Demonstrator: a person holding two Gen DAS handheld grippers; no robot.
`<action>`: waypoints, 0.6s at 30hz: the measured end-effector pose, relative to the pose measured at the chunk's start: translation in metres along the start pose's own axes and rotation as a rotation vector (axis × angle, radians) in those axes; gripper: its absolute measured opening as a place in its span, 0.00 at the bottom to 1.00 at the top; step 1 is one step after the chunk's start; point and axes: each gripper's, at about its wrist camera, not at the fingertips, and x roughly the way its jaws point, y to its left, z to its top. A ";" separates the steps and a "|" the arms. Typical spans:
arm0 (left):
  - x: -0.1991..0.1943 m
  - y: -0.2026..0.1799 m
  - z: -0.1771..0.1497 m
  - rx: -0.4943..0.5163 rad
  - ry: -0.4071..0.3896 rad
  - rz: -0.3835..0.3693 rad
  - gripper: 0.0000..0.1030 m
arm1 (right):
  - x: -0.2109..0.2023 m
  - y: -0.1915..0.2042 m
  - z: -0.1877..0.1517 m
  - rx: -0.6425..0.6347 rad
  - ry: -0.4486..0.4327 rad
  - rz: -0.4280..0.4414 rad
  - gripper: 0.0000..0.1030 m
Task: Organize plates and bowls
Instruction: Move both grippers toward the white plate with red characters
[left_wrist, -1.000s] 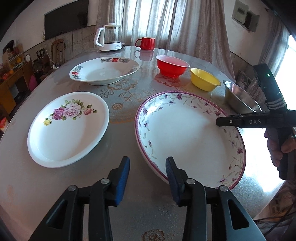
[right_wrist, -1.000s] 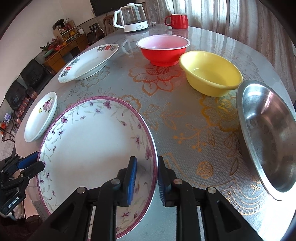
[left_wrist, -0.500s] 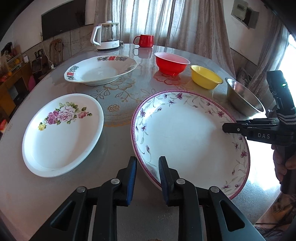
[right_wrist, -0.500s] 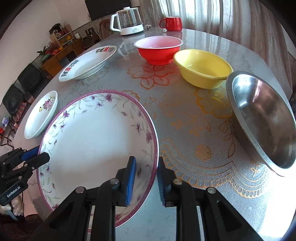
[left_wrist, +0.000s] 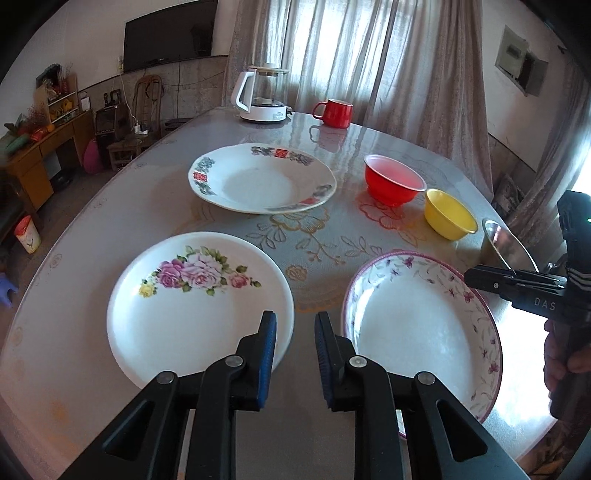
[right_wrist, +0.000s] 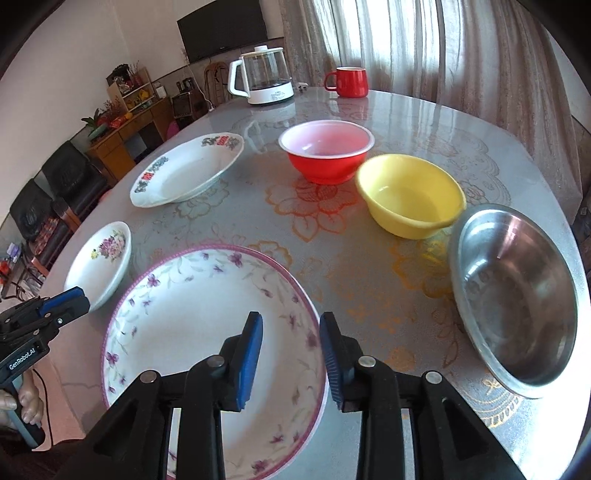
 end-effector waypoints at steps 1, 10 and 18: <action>0.002 0.004 0.005 0.004 0.001 0.006 0.21 | 0.002 0.005 0.004 0.004 -0.007 0.030 0.31; 0.030 0.040 0.048 -0.010 0.039 -0.010 0.28 | 0.043 0.037 0.051 0.144 -0.021 0.213 0.28; 0.062 0.083 0.091 -0.031 0.069 -0.040 0.40 | 0.083 0.048 0.090 0.259 -0.012 0.217 0.28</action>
